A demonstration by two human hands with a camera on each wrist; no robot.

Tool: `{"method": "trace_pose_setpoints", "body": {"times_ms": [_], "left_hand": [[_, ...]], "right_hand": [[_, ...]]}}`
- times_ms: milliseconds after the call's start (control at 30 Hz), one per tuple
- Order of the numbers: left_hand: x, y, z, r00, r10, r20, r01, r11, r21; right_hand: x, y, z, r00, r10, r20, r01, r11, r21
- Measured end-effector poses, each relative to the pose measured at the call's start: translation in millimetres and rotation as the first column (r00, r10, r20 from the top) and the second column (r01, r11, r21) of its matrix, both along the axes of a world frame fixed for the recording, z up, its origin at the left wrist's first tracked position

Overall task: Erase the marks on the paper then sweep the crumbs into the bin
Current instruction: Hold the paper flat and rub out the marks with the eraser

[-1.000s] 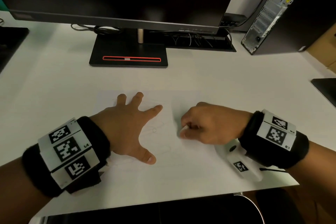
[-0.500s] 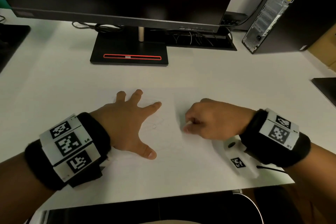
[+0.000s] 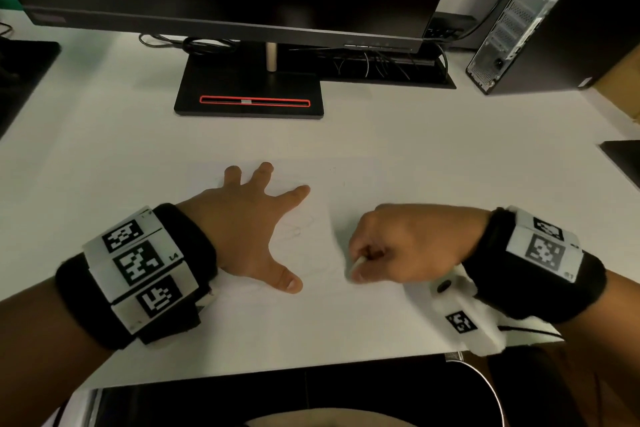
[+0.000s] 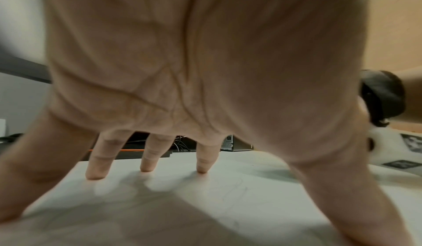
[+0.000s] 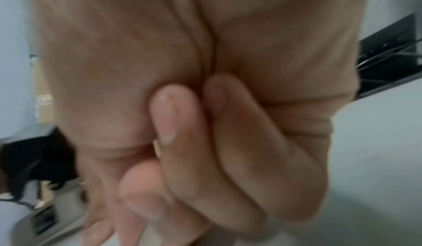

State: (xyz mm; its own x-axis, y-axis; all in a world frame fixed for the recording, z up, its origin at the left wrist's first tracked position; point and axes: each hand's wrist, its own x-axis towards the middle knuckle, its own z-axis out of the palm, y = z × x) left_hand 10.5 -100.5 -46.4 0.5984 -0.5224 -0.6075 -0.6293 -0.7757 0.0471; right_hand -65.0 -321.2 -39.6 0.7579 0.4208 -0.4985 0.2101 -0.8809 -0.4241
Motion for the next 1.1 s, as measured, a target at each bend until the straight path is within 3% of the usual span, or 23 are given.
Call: {"method": "trace_pose_setpoints", "body": {"times_ms": [133, 267, 367, 433, 567, 733, 833, 967, 1100], "left_hand": [[1, -1, -1, 1.0, 0.0, -0.001, 0.0, 1.0, -0.001], [1, -1, -2, 1.0, -0.004, 0.007, 0.004, 1.0, 0.003], [1, 0, -2, 1.0, -0.004, 0.006, 0.004, 1.0, -0.002], [1, 0, -2, 1.0, -0.003, 0.003, 0.003, 1.0, -0.002], [2, 0, -3, 1.0, -0.004, 0.008, 0.004, 1.0, -0.005], [2, 0, -4, 1.0, -0.002, 0.005, 0.002, 1.0, -0.009], [2, 0, -4, 1.0, -0.006, 0.009, 0.006, 1.0, -0.012], [2, 1, -5, 1.0, -0.01, 0.014, 0.01, 1.0, -0.012], [3, 1, -6, 1.0, -0.013, 0.016, 0.014, 1.0, -0.007]], "right_hand": [[7, -1, -1, 0.987, -0.042, 0.156, 0.044, 0.999, -0.01], [-4, 7, -1, 0.998, 0.033, 0.045, -0.034, 0.999, 0.021], [7, -2, 2, 0.992, -0.035, 0.124, 0.038, 0.999, -0.019], [6, 6, -2, 0.988, -0.011, 0.154, 0.008, 1.0, 0.015], [1, 13, -3, 0.998, 0.061, 0.034, -0.061, 0.998, 0.01], [10, 7, -3, 0.99, -0.008, 0.142, 0.009, 1.0, -0.001], [1, 14, -3, 0.997, 0.078, 0.027, -0.078, 0.997, -0.004], [13, 3, 1, 0.995, -0.011, 0.094, 0.015, 0.999, -0.045], [0, 14, -3, 0.996, 0.085, 0.015, -0.085, 0.996, 0.004]]}}
